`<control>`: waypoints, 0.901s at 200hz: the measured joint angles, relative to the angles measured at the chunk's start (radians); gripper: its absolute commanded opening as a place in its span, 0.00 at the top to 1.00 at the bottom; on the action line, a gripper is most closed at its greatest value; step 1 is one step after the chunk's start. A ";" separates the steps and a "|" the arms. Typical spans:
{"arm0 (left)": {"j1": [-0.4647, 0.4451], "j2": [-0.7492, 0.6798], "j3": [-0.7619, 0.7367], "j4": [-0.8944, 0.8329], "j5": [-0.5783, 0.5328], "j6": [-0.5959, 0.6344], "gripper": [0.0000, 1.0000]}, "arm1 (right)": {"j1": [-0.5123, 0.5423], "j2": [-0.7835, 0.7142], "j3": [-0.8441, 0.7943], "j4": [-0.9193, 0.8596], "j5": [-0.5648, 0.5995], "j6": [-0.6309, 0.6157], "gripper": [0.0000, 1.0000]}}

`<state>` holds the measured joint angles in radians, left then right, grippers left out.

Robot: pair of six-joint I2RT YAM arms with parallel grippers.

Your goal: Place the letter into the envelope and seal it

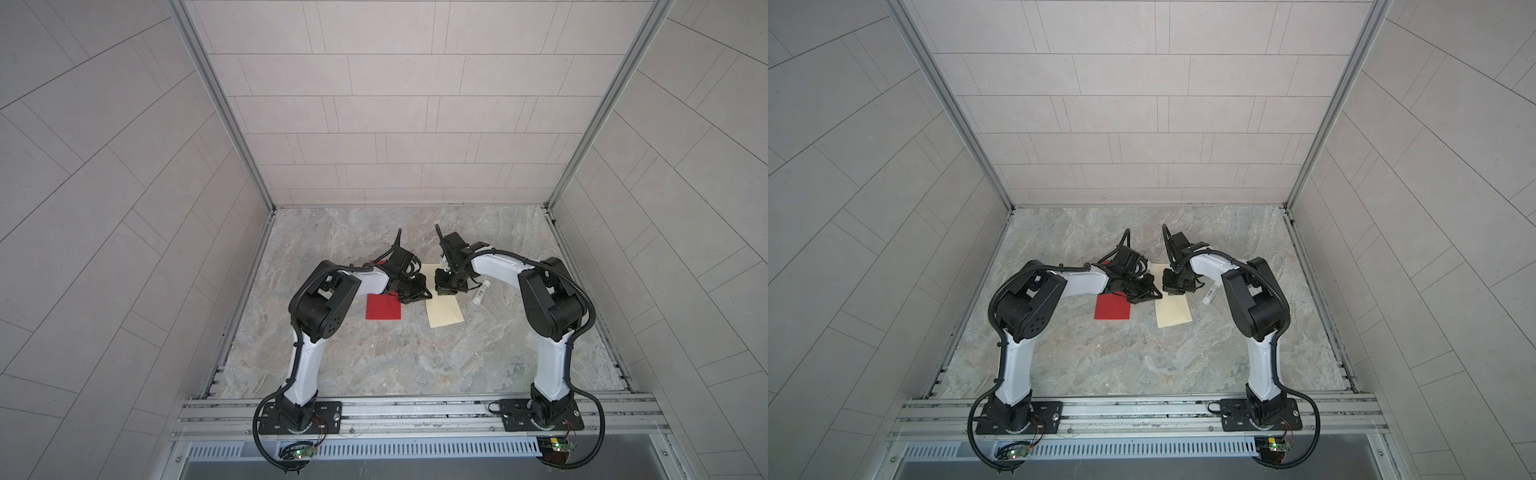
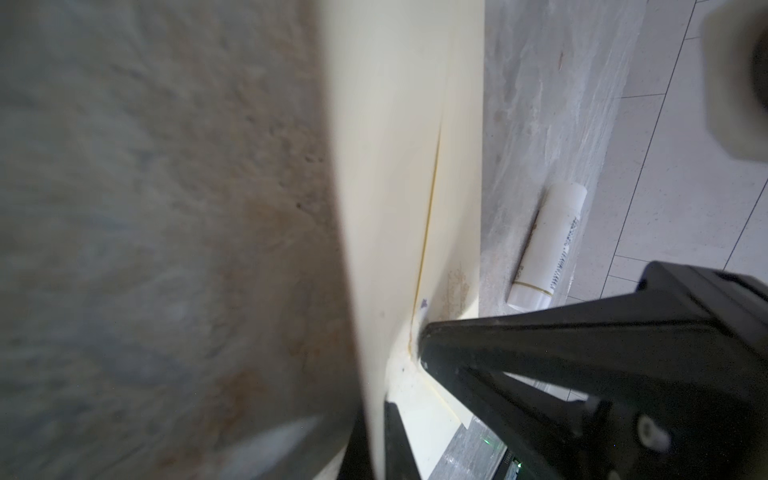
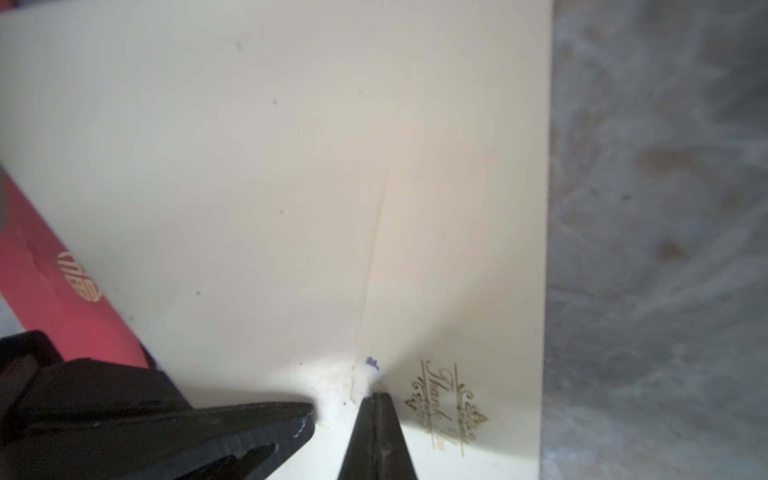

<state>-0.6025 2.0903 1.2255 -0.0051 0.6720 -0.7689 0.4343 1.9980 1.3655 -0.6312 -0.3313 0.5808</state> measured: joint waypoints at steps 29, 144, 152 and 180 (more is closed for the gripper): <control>0.000 0.000 0.000 0.000 0.000 0.000 1.00 | 0.055 0.006 0.010 -0.016 0.119 0.027 1.00; 0.000 0.000 0.000 -0.001 0.000 0.000 1.00 | -0.024 -0.128 -0.161 0.156 0.082 0.050 1.00; 0.000 0.000 0.000 -0.001 0.000 0.000 1.00 | -0.035 -0.128 -0.158 0.156 0.075 0.049 1.00; 0.000 0.000 0.000 -0.001 0.000 0.000 1.00 | -0.042 -0.127 -0.147 0.162 0.030 0.048 1.00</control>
<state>-0.6022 2.0903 1.2255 -0.0059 0.6724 -0.7689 0.3920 1.8706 1.2182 -0.4694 -0.3012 0.6292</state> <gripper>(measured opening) 0.051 0.049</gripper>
